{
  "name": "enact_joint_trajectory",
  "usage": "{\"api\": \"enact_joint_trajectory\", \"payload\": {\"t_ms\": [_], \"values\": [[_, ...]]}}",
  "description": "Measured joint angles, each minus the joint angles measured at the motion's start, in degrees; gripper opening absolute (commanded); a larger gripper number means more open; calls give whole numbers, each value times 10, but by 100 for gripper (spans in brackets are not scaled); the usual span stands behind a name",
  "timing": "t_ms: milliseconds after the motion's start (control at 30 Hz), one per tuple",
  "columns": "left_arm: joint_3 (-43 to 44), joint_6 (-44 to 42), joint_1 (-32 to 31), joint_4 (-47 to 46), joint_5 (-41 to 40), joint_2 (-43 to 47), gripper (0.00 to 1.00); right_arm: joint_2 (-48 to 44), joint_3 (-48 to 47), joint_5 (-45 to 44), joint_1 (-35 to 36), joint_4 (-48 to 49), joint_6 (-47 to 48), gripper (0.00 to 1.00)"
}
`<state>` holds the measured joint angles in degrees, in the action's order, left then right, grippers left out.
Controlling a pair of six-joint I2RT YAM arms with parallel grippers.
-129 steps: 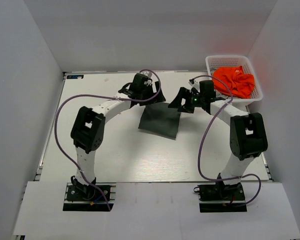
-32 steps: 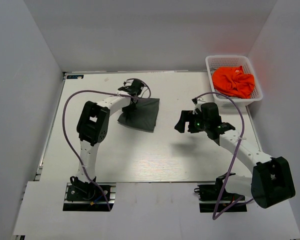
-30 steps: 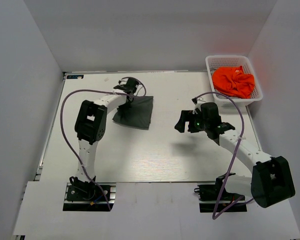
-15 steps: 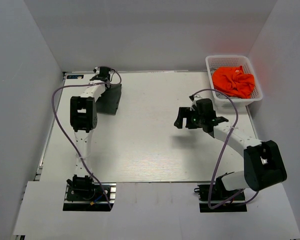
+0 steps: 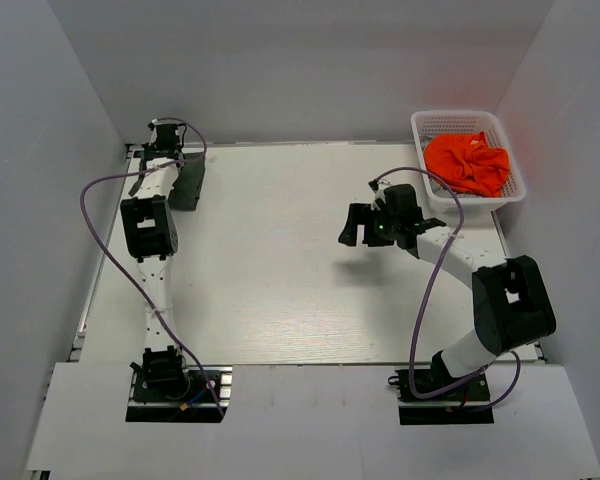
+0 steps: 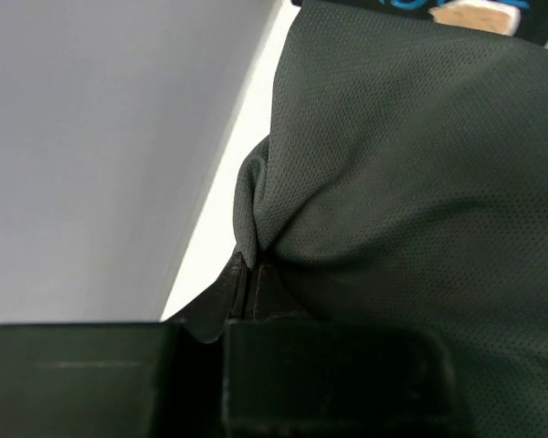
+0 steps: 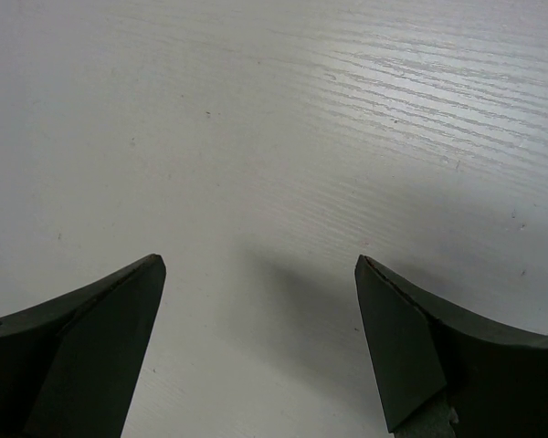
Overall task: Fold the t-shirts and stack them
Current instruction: Put the neatly folded tshirt into the corner of the board with the left arm
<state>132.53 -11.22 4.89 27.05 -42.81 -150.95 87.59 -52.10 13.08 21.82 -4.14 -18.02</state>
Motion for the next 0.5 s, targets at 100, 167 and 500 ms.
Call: {"api": "enact_joint_trajectory", "payload": {"t_ms": [100,167,500], "values": [[7,-12,7,-17,-1,-10,0,12,-6,4,0,0,-1,90],[10,-18,9,-24,-1,-16,6,20,-11,9,0,0,-3,90],[10,-22,9,-44,-48,-19,77,26,-17,28,0,12,-13,90]]}}
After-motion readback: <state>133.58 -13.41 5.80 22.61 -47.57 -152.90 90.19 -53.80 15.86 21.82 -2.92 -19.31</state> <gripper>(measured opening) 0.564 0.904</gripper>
